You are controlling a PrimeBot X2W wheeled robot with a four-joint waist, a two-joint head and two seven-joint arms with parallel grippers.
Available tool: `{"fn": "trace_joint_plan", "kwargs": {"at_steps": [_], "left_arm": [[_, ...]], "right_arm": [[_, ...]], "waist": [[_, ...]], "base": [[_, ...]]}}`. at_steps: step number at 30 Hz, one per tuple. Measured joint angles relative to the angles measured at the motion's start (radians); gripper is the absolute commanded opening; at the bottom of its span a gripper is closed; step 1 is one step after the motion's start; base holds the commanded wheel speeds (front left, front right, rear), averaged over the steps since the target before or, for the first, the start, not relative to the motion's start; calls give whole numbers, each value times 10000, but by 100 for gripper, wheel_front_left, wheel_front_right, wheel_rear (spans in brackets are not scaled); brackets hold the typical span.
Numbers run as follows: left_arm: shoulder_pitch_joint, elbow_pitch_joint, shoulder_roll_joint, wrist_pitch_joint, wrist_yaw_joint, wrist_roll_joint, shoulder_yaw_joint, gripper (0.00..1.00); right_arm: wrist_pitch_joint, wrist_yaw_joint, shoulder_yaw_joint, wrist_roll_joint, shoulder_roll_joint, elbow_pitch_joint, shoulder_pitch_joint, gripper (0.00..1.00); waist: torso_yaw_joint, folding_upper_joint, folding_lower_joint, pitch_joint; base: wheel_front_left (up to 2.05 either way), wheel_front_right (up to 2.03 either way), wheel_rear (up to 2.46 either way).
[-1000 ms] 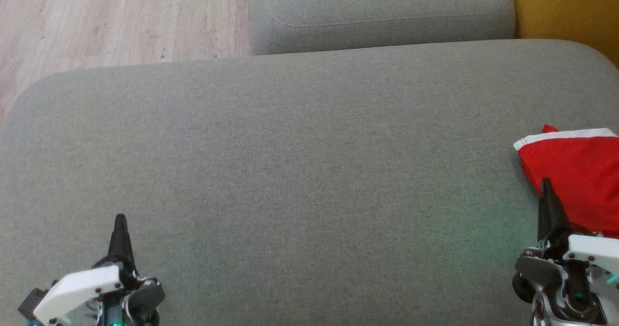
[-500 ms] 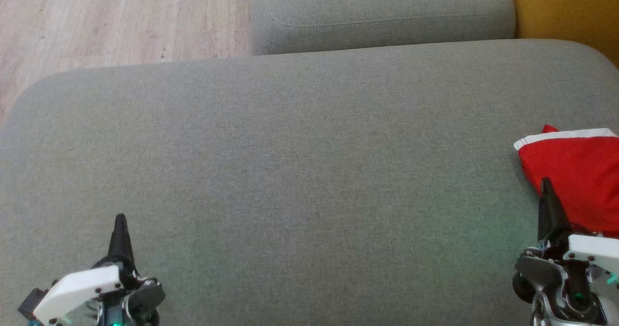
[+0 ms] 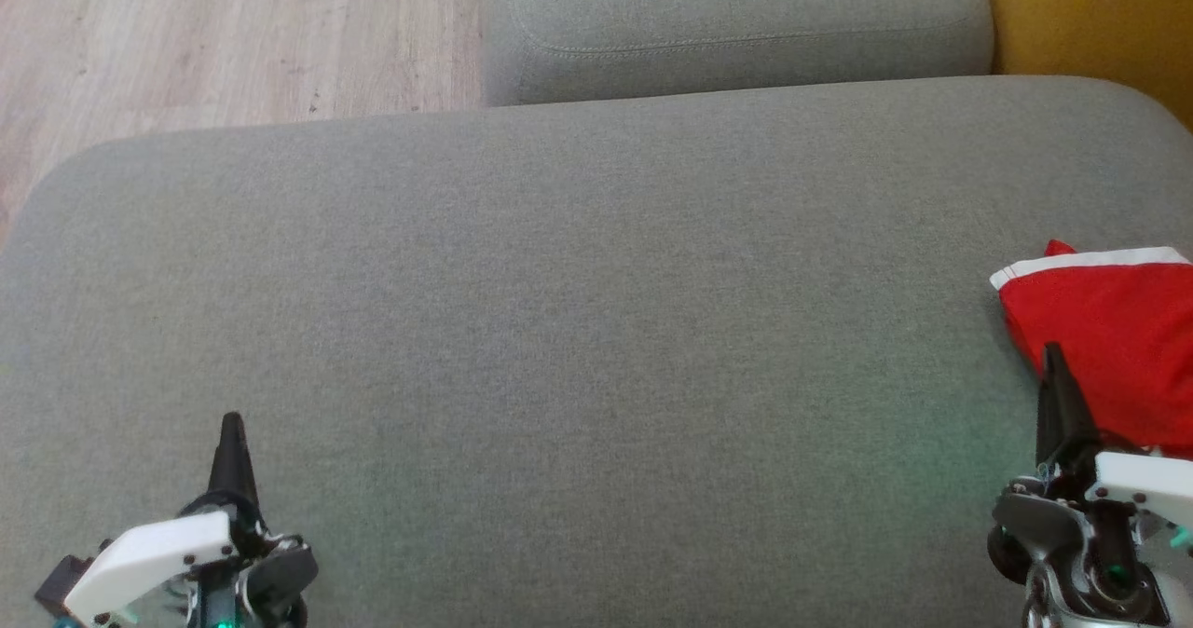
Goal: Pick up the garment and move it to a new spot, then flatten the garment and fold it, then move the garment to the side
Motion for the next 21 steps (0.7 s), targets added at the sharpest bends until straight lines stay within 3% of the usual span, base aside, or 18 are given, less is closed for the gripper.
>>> {"fn": "trace_joint_plan", "kwargs": {"at_steps": [21], "left_arm": [[0,0,0,0,0,0,0,0]], "right_arm": [[0,0,0,0,0,-2,0,0]], "waist": [[0,0,0,0]], "base": [[0,0,0]]}}
